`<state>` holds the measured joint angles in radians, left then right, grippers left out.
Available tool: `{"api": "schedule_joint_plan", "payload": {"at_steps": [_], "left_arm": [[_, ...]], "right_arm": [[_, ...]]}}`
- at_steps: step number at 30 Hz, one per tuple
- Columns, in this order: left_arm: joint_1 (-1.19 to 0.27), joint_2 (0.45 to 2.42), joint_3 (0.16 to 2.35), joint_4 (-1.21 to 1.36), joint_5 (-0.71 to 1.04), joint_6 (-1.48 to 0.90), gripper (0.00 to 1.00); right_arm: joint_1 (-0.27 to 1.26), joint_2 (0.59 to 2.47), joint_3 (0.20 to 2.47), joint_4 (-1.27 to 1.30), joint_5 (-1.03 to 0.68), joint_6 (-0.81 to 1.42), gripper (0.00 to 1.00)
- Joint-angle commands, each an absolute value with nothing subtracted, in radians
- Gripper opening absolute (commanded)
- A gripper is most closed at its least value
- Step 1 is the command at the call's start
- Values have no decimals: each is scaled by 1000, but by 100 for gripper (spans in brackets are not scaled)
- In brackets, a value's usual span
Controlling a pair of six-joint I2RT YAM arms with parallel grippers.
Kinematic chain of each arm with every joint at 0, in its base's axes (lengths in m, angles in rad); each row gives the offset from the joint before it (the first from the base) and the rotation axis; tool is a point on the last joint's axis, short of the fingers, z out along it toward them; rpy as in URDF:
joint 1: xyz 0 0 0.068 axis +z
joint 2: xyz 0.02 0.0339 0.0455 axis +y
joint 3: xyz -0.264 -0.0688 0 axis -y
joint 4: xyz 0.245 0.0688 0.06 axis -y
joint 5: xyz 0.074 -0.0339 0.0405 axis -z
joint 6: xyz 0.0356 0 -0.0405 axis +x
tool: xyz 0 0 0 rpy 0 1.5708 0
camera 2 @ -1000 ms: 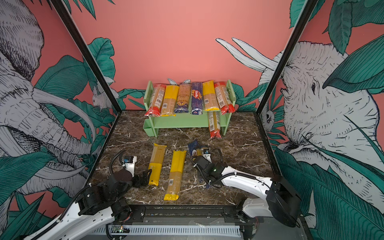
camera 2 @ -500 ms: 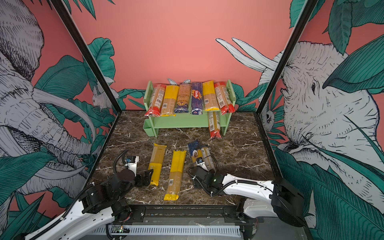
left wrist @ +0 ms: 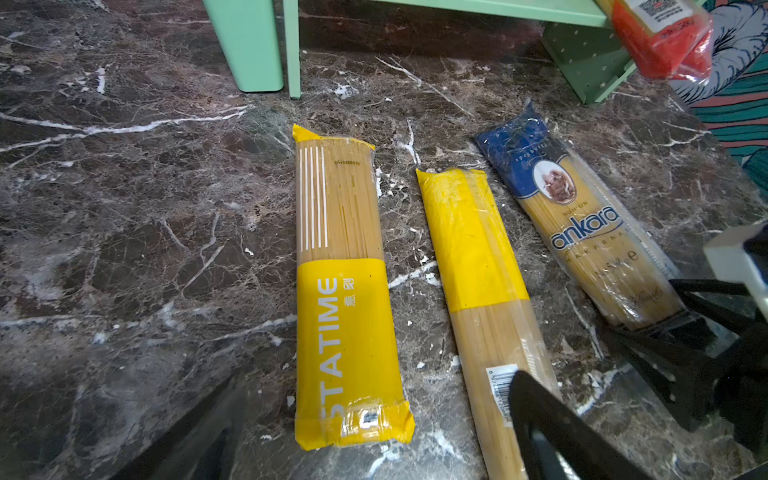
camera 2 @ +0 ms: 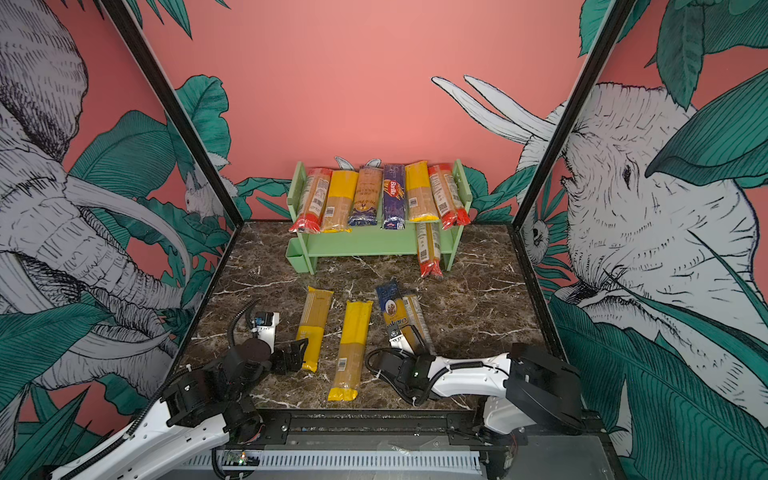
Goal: Place and organize the pasta boxes and bags onto the shelf
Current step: 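Lift the Ankara pack with the right gripper off the table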
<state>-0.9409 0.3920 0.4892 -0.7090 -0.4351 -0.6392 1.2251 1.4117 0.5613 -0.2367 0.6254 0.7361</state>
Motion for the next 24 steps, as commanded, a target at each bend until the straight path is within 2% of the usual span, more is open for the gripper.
{"api": "schedule_joint_plan", "payload": {"at_steps": [1, 8, 9, 12, 15, 18, 24], "left_arm": [[-943, 393, 473, -693, -441, -660, 98], [-943, 390, 474, -695, -443, -660, 98], [-943, 390, 475, -696, -443, -660, 98], [-943, 389, 479, -698, -444, -656, 98], [-943, 388, 485, -704, -446, -653, 98], [-943, 385, 489, -709, -450, -653, 98], [-943, 366, 483, -717, -457, -655, 98]], "right_arm": [[1229, 1460, 562, -220, 704, 750, 88], [1246, 1582, 598, -235, 724, 787, 82], [1249, 1592, 603, -237, 725, 793, 76], [1255, 1641, 623, -263, 726, 811, 44], [1261, 1629, 636, -287, 721, 815, 27], [1262, 1560, 631, -286, 706, 806, 17], [1261, 1370, 588, -212, 670, 756, 10]]}}
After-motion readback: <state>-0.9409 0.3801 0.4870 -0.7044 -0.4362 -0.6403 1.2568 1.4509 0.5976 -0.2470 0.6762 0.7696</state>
